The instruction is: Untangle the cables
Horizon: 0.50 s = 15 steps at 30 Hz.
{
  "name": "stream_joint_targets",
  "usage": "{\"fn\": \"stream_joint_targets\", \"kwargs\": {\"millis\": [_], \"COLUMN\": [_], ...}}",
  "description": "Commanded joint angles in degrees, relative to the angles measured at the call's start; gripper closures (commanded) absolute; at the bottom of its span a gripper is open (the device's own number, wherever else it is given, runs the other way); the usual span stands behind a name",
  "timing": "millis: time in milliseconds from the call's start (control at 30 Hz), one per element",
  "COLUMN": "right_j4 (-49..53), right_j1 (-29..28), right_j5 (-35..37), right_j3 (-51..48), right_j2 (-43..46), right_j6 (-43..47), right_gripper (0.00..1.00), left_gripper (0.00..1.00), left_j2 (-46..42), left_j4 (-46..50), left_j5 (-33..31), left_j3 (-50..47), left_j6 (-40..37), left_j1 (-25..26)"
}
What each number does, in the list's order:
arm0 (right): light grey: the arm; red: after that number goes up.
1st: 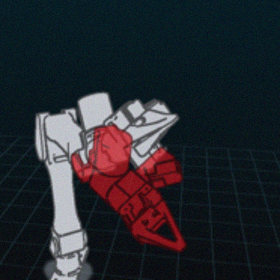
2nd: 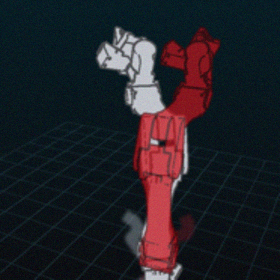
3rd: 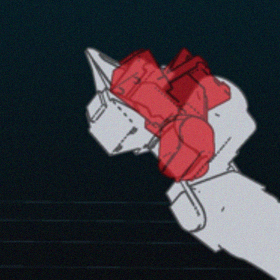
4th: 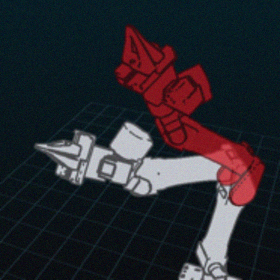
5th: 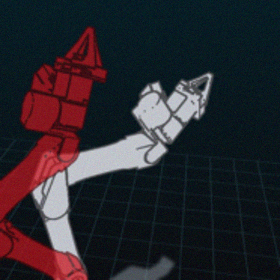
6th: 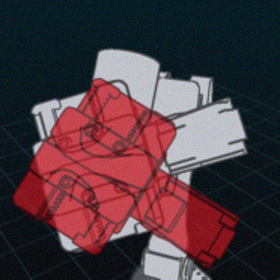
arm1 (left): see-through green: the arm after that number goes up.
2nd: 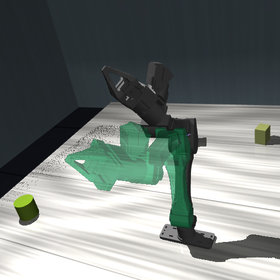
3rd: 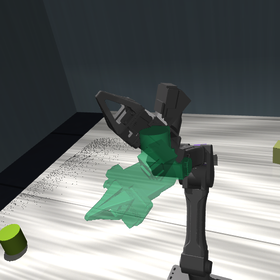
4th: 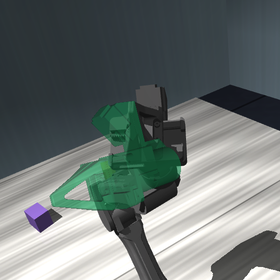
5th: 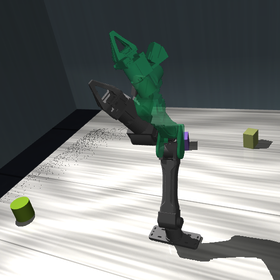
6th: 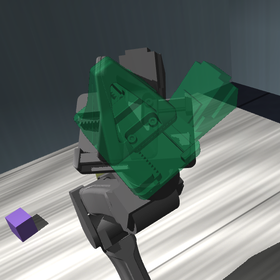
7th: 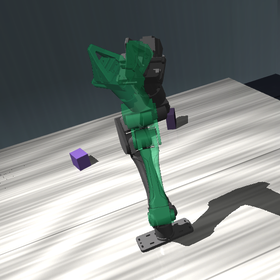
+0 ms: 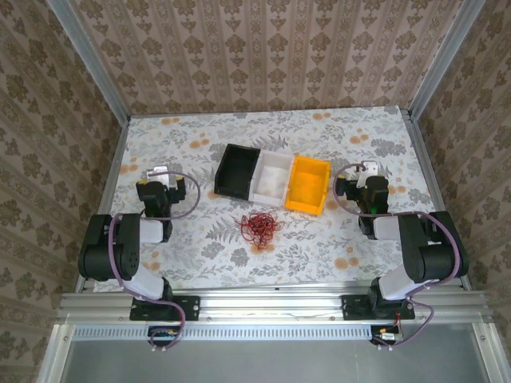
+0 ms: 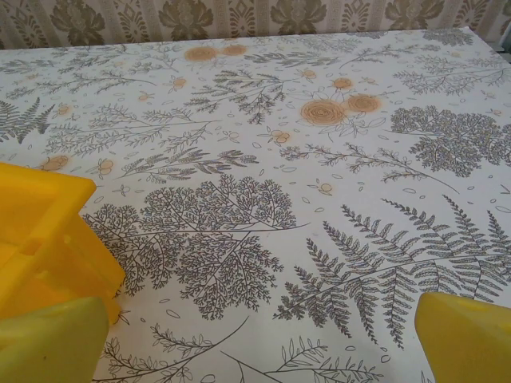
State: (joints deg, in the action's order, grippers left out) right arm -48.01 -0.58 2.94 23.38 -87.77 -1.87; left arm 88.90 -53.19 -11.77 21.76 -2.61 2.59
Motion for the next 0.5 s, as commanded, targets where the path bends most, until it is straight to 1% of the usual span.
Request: {"fn": "stream_joint_targets", "kwargs": {"millis": [0,467], "right_j4": [-0.24,0.04], "right_j1": [0.14,0.1], "right_j5": [-0.58,-0.59], "right_j3": [0.26,0.45], "right_j2": [0.14,0.05], "right_j6": [0.02,0.02], "right_gripper": [0.0,0.0], "left_gripper": [0.0,0.0], "left_j2": [0.13,0.14], "left_j4": [-0.77,-0.78], "left_j5": [-0.58,-0.73], "left_j3": [0.04,0.04], "left_j6": [0.51,0.42], "left_j1": [0.31,0.39]}}
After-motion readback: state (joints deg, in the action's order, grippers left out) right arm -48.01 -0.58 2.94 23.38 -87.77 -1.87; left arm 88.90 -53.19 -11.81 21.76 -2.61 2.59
